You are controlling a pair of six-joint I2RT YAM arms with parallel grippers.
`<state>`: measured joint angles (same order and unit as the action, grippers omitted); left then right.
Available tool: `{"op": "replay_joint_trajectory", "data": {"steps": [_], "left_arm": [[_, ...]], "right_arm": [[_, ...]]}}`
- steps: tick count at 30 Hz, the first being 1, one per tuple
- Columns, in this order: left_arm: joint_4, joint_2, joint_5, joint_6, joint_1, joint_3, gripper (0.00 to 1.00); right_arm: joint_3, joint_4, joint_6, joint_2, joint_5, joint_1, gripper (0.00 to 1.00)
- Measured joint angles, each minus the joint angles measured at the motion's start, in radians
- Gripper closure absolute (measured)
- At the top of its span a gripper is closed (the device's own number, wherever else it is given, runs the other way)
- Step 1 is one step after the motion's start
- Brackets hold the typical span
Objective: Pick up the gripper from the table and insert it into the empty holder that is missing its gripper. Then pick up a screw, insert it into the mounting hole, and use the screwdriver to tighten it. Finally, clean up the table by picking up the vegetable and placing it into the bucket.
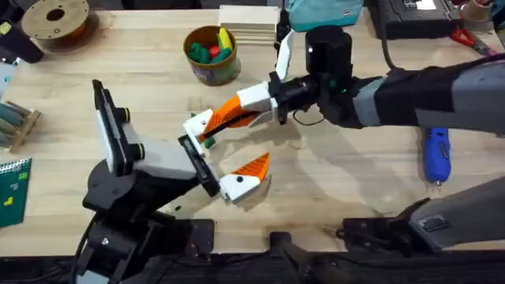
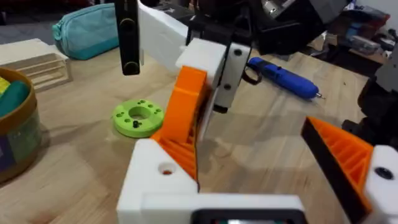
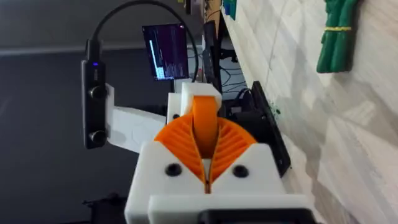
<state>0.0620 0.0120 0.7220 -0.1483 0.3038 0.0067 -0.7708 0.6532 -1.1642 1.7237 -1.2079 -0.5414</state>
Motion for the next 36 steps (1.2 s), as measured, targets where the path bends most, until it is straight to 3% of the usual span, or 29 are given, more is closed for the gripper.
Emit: {"op": "replay_joint_trajectory", "data": {"steps": [3,9,19,25,31,36], "left_arm": [[-0.001,0.0,0.013,0.005,0.001,0.0,0.014],[0.0,0.0,0.026,0.009,0.007,0.0,0.014],[0.001,-0.001,0.072,0.021,0.014,0.0,0.014],[0.002,-0.001,0.08,0.021,0.014,0.0,0.014],[0.002,-0.001,0.083,0.021,0.014,0.0,0.014],[0.002,-0.001,0.088,0.021,0.014,0.0,0.013]], "right_arm": [[-0.001,-0.001,0.0,0.004,0.025,-0.005,0.786],[-0.003,0.005,0.0,0.018,0.036,-0.01,0.708],[-0.004,0.095,-0.018,0.028,0.025,-0.003,0.481],[-0.004,0.096,-0.025,0.028,0.026,0.0,0.194],[-0.018,0.096,-0.019,0.028,0.026,0.052,0.166],[-0.106,0.075,0.026,0.028,0.03,0.129,0.162]]}}
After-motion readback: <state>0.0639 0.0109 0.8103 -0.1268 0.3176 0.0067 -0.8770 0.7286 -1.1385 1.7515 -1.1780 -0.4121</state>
